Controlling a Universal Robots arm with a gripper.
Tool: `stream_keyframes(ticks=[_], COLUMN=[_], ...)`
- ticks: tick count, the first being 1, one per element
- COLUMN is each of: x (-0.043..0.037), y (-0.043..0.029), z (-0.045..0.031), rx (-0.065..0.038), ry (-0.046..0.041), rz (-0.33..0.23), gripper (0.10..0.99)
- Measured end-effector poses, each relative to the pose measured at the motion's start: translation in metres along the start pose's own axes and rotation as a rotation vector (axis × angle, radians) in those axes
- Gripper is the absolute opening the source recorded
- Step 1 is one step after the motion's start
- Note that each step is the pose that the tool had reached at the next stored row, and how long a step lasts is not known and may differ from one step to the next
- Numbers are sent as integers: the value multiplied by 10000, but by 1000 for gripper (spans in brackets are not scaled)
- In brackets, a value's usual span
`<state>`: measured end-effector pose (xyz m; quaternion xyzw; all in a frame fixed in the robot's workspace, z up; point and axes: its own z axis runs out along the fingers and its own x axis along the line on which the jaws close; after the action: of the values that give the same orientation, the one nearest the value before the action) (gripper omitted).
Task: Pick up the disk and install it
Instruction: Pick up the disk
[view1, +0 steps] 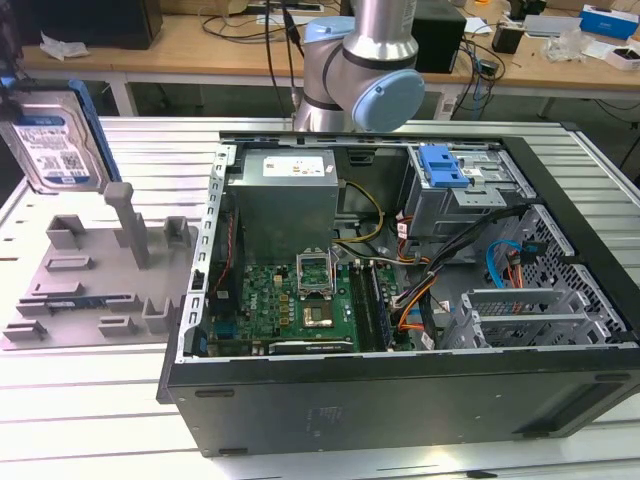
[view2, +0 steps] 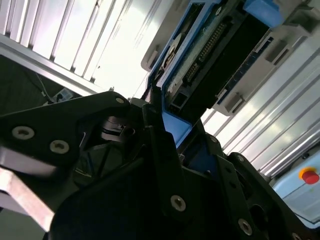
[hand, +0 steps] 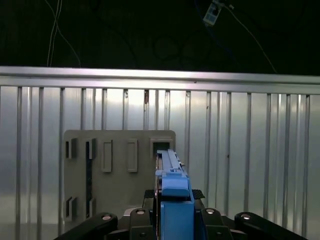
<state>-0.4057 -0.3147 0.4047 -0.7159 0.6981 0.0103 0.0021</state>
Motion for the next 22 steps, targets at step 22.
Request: stream_keyframes(ticks=[22], x=[-1], y=[2], z=[-893], rx=[1], ry=[-67], rz=[0], gripper=[369])
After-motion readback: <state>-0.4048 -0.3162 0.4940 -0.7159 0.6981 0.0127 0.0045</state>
